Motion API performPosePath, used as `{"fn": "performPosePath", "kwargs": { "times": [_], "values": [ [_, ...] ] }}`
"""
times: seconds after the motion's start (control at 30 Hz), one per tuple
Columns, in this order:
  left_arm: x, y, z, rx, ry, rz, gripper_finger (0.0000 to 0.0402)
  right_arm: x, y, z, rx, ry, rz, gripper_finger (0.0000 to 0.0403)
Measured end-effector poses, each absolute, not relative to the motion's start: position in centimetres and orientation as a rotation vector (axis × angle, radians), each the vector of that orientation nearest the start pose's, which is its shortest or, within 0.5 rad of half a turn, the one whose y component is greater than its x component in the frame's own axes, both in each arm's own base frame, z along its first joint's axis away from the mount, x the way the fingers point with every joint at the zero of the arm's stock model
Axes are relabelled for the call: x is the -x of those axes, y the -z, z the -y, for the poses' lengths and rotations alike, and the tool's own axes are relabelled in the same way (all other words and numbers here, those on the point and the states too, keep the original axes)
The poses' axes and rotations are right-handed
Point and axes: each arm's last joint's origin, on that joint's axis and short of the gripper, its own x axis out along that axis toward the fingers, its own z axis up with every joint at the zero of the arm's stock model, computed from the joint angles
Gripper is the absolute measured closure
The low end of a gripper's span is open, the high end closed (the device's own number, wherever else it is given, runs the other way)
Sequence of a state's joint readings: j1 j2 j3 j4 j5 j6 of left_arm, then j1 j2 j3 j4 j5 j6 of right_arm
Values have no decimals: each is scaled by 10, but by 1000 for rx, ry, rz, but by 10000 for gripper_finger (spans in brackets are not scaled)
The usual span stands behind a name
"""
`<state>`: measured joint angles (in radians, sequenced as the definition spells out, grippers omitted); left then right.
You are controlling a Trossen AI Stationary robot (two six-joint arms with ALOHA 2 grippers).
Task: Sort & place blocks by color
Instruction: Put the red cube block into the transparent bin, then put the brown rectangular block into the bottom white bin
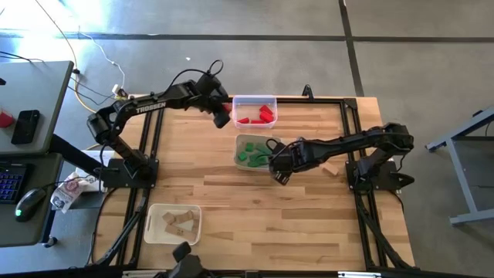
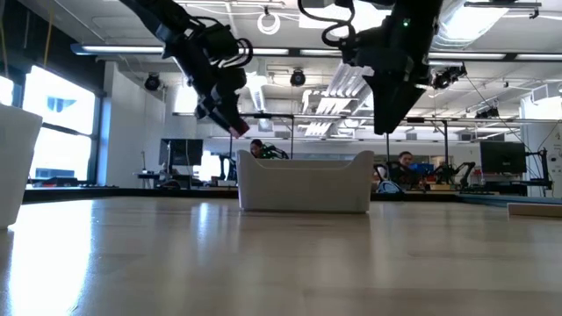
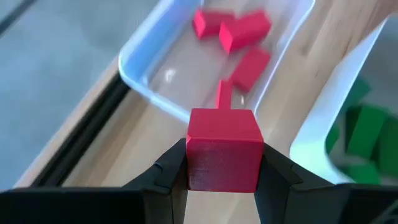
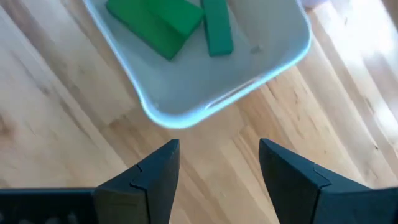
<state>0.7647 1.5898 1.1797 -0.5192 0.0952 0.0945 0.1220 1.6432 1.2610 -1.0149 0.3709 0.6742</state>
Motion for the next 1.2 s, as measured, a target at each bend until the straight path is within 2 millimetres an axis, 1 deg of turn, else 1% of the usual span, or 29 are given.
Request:
{"fn": "performPosePath", "kwargs": {
  "times": [0.17, 0.4, 0.5, 0.63, 0.93, 1.2],
  "values": [
    [-252, -254, -228, 288, -588, -778, 292, -301, -237, -34, -234, 644, -1231, 199],
    [-263, -262, -228, 276, -598, -657, 291, -292, -236, -45, -262, 699, -1271, 199],
    [-268, -260, -228, 270, -592, -641, 291, -287, -236, -51, -286, 718, -1291, 199],
    [-274, -251, -232, 243, -580, -648, 290, -283, -236, -59, -310, 730, -1309, 199],
    [-285, -233, -243, 259, -607, -622, 250, -279, -236, -72, -312, 724, -1306, 199],
    [-284, -232, -244, 256, -624, -629, 209, -278, -236, -75, -303, 717, -1309, 199]
  ]
}}
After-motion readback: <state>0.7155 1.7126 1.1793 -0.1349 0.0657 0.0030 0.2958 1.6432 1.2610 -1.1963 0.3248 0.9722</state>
